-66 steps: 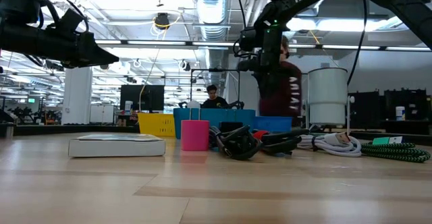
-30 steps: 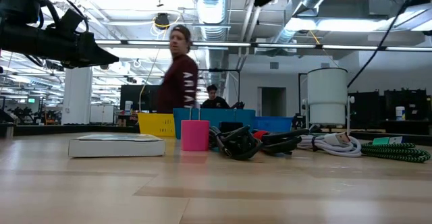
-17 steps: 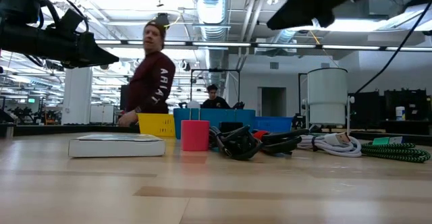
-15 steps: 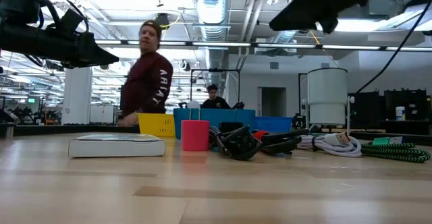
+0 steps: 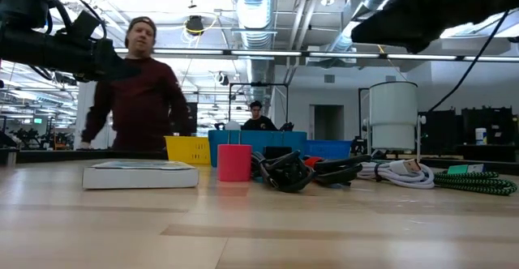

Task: Pick and place items into bin
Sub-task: Put the white card reader box into the blue bin

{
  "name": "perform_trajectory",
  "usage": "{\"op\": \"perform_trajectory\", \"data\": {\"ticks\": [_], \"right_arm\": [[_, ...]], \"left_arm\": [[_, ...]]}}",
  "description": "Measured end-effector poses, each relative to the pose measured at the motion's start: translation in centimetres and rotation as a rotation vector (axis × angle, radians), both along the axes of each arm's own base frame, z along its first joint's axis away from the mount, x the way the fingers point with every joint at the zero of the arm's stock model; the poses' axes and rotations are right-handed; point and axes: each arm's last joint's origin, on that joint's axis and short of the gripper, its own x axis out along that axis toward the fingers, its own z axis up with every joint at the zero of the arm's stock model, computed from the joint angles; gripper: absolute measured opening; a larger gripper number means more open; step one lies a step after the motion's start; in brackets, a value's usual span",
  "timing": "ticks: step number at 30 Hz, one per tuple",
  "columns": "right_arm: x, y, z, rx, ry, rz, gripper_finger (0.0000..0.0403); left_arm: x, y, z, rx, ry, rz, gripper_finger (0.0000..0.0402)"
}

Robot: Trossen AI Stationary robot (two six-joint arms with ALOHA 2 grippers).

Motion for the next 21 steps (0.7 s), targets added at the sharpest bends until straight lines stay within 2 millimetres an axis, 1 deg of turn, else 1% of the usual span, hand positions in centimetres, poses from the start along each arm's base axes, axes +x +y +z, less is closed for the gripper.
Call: {"op": "perform_trajectory", "data": {"ticks": [3,6,9,13,17,21], "right_arm": [[-0.8,0.7,-0.6,-0.027,-0.012,0.052,0.0070],[-1.7,0.7,-1.4,-0.023,-0.053,0.081,0.0070],[-2.6,0.4,-2.4,-0.007,-0.085,0.092,0.0070],[-3.6,-0.3,-3.5,0.005,-0.104,0.091,0.0070],[-4.1,-0.8,-3.9,0.025,-0.139,0.083,0.0070],[-4.2,-0.8,-4.0,0.022,-0.132,0.084,0.0070]], "left_arm": [[0.0,0.0,0.0,0.001,0.000,0.001,0.0166],[0.0,0.0,0.0,0.040,0.039,0.011,0.0166],[0.0,0.0,0.0,0.072,0.070,0.024,0.0166],[0.0,0.0,0.0,0.072,0.070,0.024,0.0166],[0.0,0.0,0.0,0.034,0.031,0.022,0.0166],[0.0,0.0,0.0,-0.114,-0.110,-0.024,0.0166]]}}
